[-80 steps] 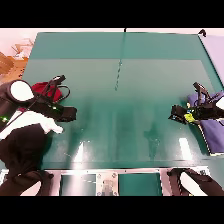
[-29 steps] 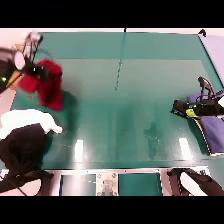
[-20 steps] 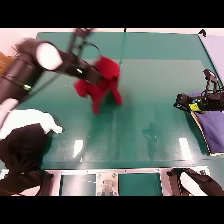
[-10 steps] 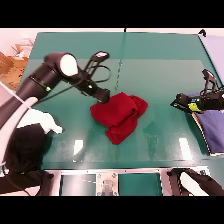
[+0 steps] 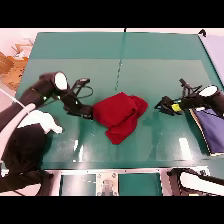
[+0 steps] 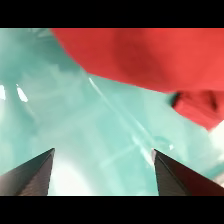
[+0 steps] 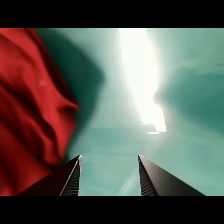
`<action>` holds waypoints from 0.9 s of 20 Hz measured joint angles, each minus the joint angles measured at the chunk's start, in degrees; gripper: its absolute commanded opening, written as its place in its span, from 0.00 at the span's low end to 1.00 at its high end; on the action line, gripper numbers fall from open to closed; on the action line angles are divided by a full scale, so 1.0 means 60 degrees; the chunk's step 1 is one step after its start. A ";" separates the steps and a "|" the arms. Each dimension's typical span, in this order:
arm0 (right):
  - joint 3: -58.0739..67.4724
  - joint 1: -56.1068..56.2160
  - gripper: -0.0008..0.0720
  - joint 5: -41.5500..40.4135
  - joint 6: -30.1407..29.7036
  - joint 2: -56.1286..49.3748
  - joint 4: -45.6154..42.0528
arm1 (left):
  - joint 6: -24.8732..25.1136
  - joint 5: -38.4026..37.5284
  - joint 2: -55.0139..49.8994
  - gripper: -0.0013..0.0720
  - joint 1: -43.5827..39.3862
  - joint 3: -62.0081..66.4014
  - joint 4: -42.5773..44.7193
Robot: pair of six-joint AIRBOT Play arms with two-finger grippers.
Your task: Fold the shirts.
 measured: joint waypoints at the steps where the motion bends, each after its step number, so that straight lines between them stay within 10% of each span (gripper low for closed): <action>1: 0.0000 0.0055 0.58 -0.0113 -0.0382 -0.0350 0.0572 | -0.0033 0.0579 -0.0069 0.98 0.0022 -0.0390 -0.0251; 6: 0.0025 0.0495 0.40 -0.0506 -0.1592 -0.1672 0.2608 | 0.0182 0.3217 -0.0608 0.97 0.0051 -0.1188 -0.1960; 7: 0.0058 0.0594 0.34 -0.0568 -0.1716 -0.1869 0.2841 | 0.0364 0.3625 -0.0703 0.74 0.0051 -0.1246 -0.2375; 8: 0.0102 0.0667 0.21 -0.0641 -0.1792 -0.2011 0.3013 | 0.0535 0.3923 -0.0772 0.25 0.0051 -0.1282 -0.2732; 9: 0.0153 0.0729 0.05 -0.0725 -0.1858 -0.2131 0.3151 | 0.0707 0.4160 -0.0816 0.06 0.0051 -0.1308 -0.3024; 18: 0.1082 0.0062 0.04 -0.0251 -0.2215 -0.1898 0.3490 | 0.1832 0.4109 0.0193 0.05 0.0831 -0.0954 -0.3475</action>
